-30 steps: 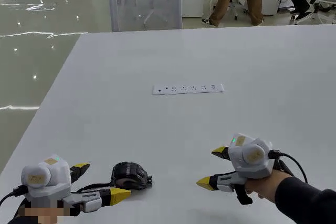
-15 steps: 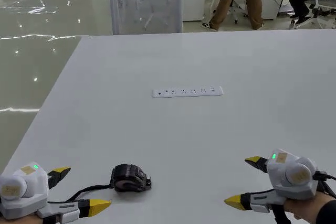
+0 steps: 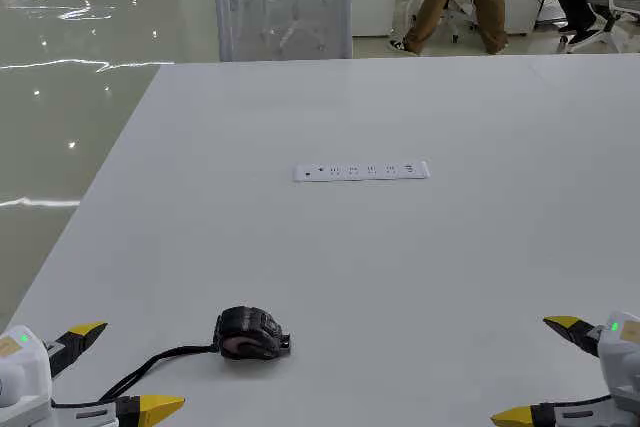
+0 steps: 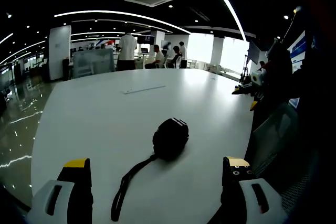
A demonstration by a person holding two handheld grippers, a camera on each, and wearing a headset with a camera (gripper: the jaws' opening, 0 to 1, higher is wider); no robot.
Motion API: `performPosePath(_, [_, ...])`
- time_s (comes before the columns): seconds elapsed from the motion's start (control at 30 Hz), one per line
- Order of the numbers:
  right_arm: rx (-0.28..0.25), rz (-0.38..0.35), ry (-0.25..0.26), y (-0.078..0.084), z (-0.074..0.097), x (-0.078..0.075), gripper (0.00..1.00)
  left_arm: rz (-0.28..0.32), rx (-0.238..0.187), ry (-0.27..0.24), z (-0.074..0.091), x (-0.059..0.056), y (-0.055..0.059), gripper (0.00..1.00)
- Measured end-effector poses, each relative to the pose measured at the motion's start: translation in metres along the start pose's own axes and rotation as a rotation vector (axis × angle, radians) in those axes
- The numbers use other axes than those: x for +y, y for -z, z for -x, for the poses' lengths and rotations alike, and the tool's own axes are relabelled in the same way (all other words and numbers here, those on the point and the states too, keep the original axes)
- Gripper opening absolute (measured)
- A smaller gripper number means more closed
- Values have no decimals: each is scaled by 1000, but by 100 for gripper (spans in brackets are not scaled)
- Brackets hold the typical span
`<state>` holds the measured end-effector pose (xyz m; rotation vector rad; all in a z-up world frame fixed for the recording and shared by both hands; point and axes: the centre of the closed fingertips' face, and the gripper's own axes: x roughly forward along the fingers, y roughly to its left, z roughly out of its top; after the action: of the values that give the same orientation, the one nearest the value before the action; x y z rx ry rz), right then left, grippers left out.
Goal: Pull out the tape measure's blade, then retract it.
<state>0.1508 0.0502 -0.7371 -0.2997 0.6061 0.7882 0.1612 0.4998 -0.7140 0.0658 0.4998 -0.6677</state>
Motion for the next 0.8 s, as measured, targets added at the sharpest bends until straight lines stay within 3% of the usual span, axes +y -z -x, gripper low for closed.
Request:
performPosePath(0.13, [24, -3, 0, 18, 4, 0, 100, 29, 13, 13, 7, 1, 5, 100])
performPosePath(0.23, [-4, -6, -12, 13, 9, 3, 100, 2, 22, 11, 8, 2, 7, 100])
performPosePath(0.4, [-28, -4, 25, 8, 14, -1, 100, -8, 10, 2, 8, 5, 1, 100])
performPosePath(0.53, [-13, 19, 18, 14, 16, 5, 100, -6, 5, 16, 6, 2, -3, 100])
performPosePath(0.8, [-11, 9, 27, 16, 24, 6, 100, 5, 17, 2, 10, 7, 5, 100])
